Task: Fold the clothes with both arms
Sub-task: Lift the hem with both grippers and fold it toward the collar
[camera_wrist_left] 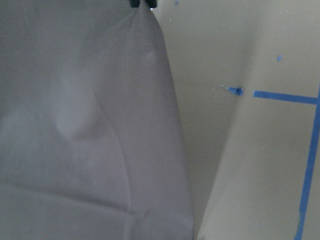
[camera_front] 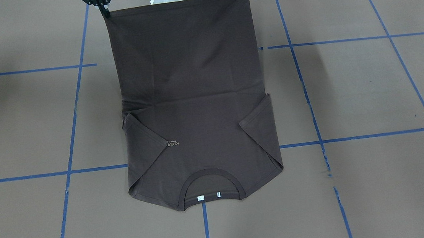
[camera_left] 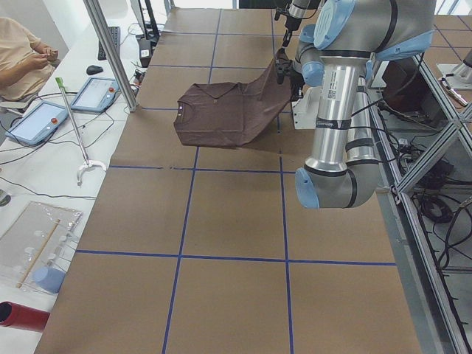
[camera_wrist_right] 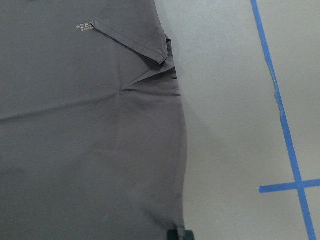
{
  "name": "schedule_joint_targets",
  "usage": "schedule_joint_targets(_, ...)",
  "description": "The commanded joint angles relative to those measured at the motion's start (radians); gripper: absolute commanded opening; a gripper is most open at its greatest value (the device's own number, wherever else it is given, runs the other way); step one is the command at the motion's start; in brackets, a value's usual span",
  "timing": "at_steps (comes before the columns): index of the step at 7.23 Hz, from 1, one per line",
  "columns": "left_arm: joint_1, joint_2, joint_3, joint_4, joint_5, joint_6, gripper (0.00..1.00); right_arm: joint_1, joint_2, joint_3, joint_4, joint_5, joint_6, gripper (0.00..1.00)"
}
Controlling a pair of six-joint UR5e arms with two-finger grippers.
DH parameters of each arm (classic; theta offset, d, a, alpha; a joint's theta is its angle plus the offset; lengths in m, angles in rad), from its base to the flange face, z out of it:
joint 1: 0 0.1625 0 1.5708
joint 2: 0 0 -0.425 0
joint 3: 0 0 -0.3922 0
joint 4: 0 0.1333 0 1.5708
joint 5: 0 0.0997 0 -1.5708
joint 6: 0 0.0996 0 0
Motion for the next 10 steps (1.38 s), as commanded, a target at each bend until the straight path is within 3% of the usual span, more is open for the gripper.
schedule_joint_targets(1, -0.154, -0.102, 0.117, 0.010, -0.008, 0.202, 0.00, 0.133, 0.103, -0.082, -0.019, 0.043, -0.048, 0.00)
schedule_joint_targets(3, -0.375, -0.210, 0.314, 0.001, -0.087, 0.400, 0.00, 0.424, 0.285, -0.295, -0.012, 0.230, -0.220, 0.00)
schedule_joint_targets(5, -0.507, -0.229, 0.488, -0.128, -0.092, 0.502, 0.00, 0.601, 0.394, -0.510, 0.019, 0.277, -0.338, 0.00)
schedule_joint_targets(8, -0.565, -0.296, 0.869, -0.449, -0.087, 0.512, 0.00, 0.669, 0.471, -0.880, 0.369, 0.275, -0.369, 0.00)
schedule_joint_targets(10, -0.579, -0.350, 1.038, -0.569, -0.084, 0.544, 0.00, 0.695, 0.598, -1.124, 0.456, 0.275, -0.375, 0.00)
